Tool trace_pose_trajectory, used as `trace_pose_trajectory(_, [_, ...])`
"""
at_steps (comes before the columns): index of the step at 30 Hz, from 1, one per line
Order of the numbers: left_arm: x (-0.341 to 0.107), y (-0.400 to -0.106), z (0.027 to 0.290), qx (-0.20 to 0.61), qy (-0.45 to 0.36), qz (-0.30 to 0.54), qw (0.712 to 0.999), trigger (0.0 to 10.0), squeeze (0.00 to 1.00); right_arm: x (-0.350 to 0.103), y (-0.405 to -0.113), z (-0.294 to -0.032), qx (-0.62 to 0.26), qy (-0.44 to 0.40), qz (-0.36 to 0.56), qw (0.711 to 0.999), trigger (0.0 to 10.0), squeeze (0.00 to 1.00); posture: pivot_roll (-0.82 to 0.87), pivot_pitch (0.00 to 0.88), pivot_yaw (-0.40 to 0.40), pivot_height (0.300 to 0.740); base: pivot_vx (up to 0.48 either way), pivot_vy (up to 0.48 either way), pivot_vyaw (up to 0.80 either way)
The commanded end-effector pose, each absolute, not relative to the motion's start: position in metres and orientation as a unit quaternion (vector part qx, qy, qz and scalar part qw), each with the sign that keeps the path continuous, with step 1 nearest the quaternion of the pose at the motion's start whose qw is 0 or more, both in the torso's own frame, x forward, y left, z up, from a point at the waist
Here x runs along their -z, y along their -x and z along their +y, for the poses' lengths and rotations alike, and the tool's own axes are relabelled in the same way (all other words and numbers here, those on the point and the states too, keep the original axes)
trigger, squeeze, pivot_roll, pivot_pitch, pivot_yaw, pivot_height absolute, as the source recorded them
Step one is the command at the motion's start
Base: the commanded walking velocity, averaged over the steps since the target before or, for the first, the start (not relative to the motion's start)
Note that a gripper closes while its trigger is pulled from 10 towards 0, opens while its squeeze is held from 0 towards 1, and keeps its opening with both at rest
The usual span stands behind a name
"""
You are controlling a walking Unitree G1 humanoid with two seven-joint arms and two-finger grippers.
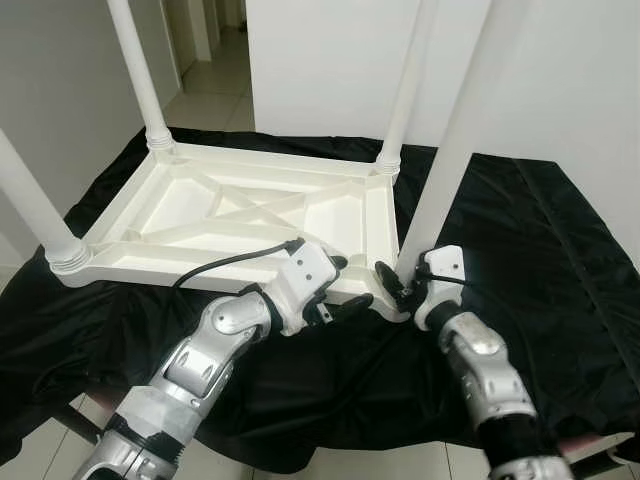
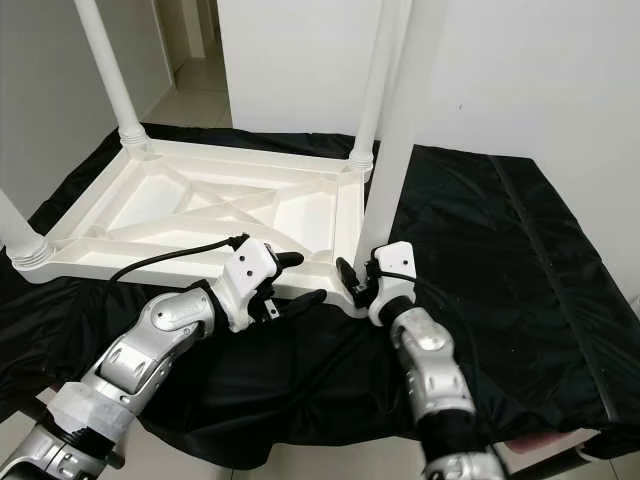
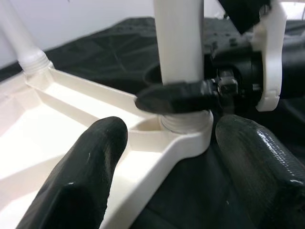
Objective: Building children table
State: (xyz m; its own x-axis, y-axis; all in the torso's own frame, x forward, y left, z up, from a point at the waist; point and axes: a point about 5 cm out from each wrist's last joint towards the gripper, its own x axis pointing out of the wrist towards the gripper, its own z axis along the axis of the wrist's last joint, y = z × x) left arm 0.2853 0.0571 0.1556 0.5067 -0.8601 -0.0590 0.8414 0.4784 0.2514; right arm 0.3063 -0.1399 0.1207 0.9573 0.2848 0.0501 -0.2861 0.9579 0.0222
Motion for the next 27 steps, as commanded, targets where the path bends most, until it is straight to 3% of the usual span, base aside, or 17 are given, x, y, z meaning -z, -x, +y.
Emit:
trace_pose_trajectory(1, [-0.152, -0.28, 0.054, 0.525, -0.131, -0.034, 0.84, 10.0, 0.0, -0.114, -0.303, -0.133, -0.119, -0.04, -0.001, 0.992, 10.0, 0.0, -0.01, 0.0, -0.018, 0.74, 0.0, 0.0, 0.0])
trace_pose_trajectory(9, [-0.149, -0.276, 0.057, 0.518, -0.12, -0.026, 0.847, 10.0, 0.0, -0.118, -0.295, -0.12, 0.013, -0.075, -0.011, 0.997, 10.0, 0.0, -0.01, 0.032, -0.018, 0.74, 0.0, 0.0, 0.0])
trace_pose_trajectory(17, [-0.148, -0.275, 0.06, 0.513, -0.123, -0.021, 0.849, 10.0, 0.0, -0.124, -0.284, -0.109, 0.019, -0.074, -0.024, 0.997, 10.0, 0.0, -0.02, 0.049, -0.01, 0.74, 0.0, 0.0, 0.0])
trace_pose_trajectory(18, [-0.147, -0.275, 0.061, 0.513, -0.124, -0.021, 0.849, 10.0, 0.0, -0.124, -0.283, -0.109, 0.015, -0.075, -0.027, 0.997, 10.0, 0.28, -0.03, 0.046, -0.005, 0.74, 0.0, 0.0, 0.0])
trace_pose_trajectory(20, [-0.147, -0.274, 0.061, 0.513, -0.123, -0.02, 0.849, 10.0, 0.0, -0.125, -0.281, -0.108, 0.01, -0.076, -0.03, 0.997, 10.0, 0.28, -0.03, 0.046, -0.005, 0.74, 0.0, 0.0, 0.0])
trace_pose_trajectory(21, [-0.147, -0.275, 0.061, 0.513, -0.123, -0.02, 0.849, 10.0, 0.0, -0.126, -0.281, -0.108, 0.011, -0.075, -0.031, 0.997, 10.0, 1.0, -0.03, 0.046, -0.005, 0.74, 0.0, 0.0, 0.0])
trace_pose_trajectory(27, [-0.147, -0.275, 0.059, 0.515, -0.126, -0.02, 0.848, 10.0, 0.0, -0.129, -0.279, -0.11, 0.006, -0.078, -0.041, 0.996, 10.0, 1.0, -0.03, 0.042, -0.002, 0.74, 0.0, 0.0, 0.0])
